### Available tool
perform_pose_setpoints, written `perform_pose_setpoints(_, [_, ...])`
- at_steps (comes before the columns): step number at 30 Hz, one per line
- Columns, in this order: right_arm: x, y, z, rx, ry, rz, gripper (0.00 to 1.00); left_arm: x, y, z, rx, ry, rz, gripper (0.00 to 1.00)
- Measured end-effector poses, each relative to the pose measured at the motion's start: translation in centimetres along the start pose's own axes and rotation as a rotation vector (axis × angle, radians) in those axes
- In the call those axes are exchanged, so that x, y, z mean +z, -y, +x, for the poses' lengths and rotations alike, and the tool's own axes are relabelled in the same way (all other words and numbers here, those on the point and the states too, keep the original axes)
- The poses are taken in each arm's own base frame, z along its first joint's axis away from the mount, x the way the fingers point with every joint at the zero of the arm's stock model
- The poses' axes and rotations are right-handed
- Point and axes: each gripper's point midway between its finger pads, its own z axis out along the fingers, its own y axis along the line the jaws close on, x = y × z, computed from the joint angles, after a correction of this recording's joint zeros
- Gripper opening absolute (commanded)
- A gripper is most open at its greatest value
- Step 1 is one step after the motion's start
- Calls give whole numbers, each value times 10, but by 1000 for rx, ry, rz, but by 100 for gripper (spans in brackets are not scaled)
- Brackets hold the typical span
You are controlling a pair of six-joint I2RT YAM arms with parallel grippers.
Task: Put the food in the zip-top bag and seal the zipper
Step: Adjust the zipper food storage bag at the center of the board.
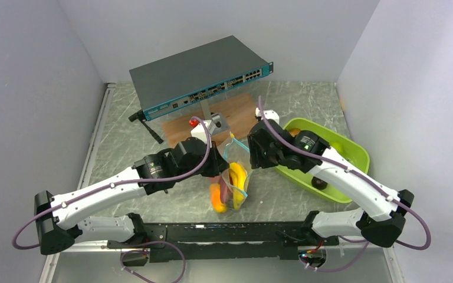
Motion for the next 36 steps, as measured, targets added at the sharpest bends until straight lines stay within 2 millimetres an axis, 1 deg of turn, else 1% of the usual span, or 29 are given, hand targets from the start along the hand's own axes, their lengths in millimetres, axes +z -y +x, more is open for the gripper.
perform_pose_setpoints(1, [5, 4, 4, -10, -11, 20, 40, 0, 0, 0, 0, -1, -1, 0])
perform_pose_setpoints(2, [9, 5, 8, -18, -23, 32, 32, 0, -1, 0, -1, -2, -2, 0])
perform_pose_setpoints(3, [13, 7, 12, -26, -35, 40, 16, 0, -1, 0, -2, -2, -2, 0])
perform_pose_setpoints(4, [18, 7, 15, -33, -42, 43, 7, -1, 0, 0, -3, -2, -2, 0])
perform_pose_setpoints(5, [21, 7, 17, -39, -44, 42, 2, -1, -1, 0, -3, -2, -2, 0])
perform_pose_setpoints(6, [25, 5, 20, -36, -51, 36, 0, -2, 0, 0, -7, -1, -1, 0])
perform_pose_setpoints(8, [28, -2, 24, -29, -63, 0, 0, -3, -1, 1, -12, -3, -4, 0])
perform_pose_setpoints(10, [27, -18, 20, -11, -54, -75, 0, -6, -3, 1, -15, -4, -9, 0])
perform_pose_setpoints(12, [21, -36, 14, 9, -31, -167, 0, -9, -7, 2, -17, -1, -19, 0])
perform_pose_setpoints(15, [5, -61, 6, 39, -1, -299, 0, -16, -10, 0, -24, 11, -22, 0])
perform_pose_setpoints(17, [-2, -74, 3, 53, 12, -360, 0, -22, -12, -3, -36, 31, -21, 0])
perform_pose_setpoints(19, [-3, -82, 1, 59, 19, -386, 0, -26, -16, -3, -46, 43, -22, 0])
perform_pose_setpoints(22, [7, -85, 6, 59, 10, -385, 0, -28, -27, 3, -56, 45, -46, 0])
perform_pose_setpoints(25, [23, -83, 13, 49, -15, -341, 0, -26, -38, 11, -59, 28, -82, 0])
perform_pose_setpoints(27, [27, -82, 13, 41, -16, -326, 0, -26, -43, 14, -57, 21, -101, 0])
perform_pose_setpoints(29, [27, -81, 10, 35, -5, -320, 0, -26, -44, 13, -56, 24, -107, 0])
perform_pose_setpoints(31, [23, -82, 3, 32, 18, -323, 0, -28, -43, 11, -52, 27, -113, 0])
perform_pose_setpoints(34, [18, -83, -5, 24, 45, -331, 0, -33, -40, 5, -51, 36, -111, 0])
perform_pose_setpoints(36, [16, -83, -7, 20, 51, -334, 0, -36, -35, 0, -50, 44, -100, 0])
